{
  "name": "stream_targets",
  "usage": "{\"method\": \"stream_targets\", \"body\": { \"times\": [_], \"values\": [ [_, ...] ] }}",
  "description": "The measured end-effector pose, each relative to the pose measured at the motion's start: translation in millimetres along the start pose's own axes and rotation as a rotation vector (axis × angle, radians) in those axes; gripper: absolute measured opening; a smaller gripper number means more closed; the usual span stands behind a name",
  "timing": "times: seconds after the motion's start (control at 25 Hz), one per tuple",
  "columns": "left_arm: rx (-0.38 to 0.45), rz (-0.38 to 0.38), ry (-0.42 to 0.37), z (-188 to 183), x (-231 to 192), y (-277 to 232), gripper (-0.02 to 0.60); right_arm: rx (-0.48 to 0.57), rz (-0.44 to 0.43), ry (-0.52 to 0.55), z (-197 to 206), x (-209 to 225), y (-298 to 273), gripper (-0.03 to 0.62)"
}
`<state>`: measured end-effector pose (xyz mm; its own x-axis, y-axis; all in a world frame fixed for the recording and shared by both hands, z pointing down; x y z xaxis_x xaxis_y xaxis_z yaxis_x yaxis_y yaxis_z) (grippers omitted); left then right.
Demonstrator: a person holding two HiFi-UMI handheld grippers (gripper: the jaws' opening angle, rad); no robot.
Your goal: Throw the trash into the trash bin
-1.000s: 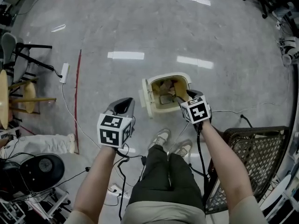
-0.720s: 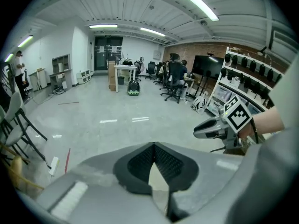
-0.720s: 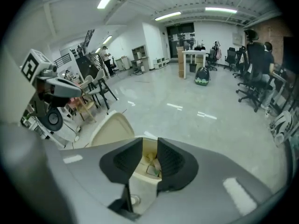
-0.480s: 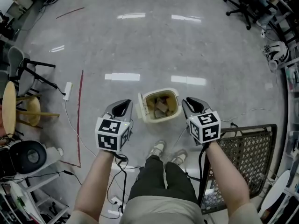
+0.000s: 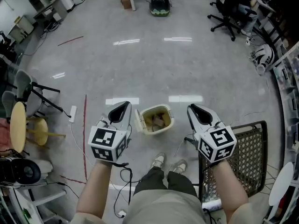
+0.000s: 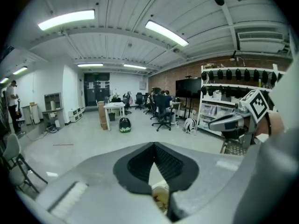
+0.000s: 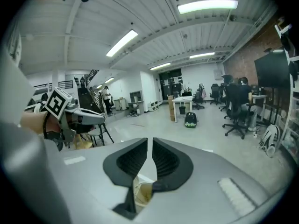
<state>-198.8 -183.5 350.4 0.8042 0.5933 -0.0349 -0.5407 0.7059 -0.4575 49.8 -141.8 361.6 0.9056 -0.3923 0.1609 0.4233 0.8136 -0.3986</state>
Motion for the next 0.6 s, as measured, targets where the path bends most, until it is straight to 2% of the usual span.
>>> {"method": "stream_targets", "body": {
  "times": [0.12, 0.32, 0.48, 0.6],
  "values": [
    [0.053, 0.010, -0.045, -33, 20, 15, 0.002, 0.081, 0.008, 0.025, -37, -3, 37, 0.037],
    [0.132, 0.014, -0.215, -76, 63, 37, 0.003, 0.217, 0.056, 0.063, -85, -4, 107, 0.029],
    [0.215, 0.059, -0.257, -108, 106, 53, 0.002, 0.300, 0.117, 0.081, -109, 2, 164, 0.020],
    [0.283, 0.090, -0.255, -130, 135, 61, 0.002, 0.358, 0.176, 0.096, -115, 1, 203, 0.017]
  ]
}}
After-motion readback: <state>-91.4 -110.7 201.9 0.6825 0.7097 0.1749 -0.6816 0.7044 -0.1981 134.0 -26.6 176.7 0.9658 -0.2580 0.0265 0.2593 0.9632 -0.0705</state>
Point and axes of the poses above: the fingertips, and each gripper's own axes: y backward along the fingers, x to its right, z out of its underside, the point moved 5 cm from there along y, backward along the fingers, and after that the axes turned 1 degree about z, right-handed, at the moved point
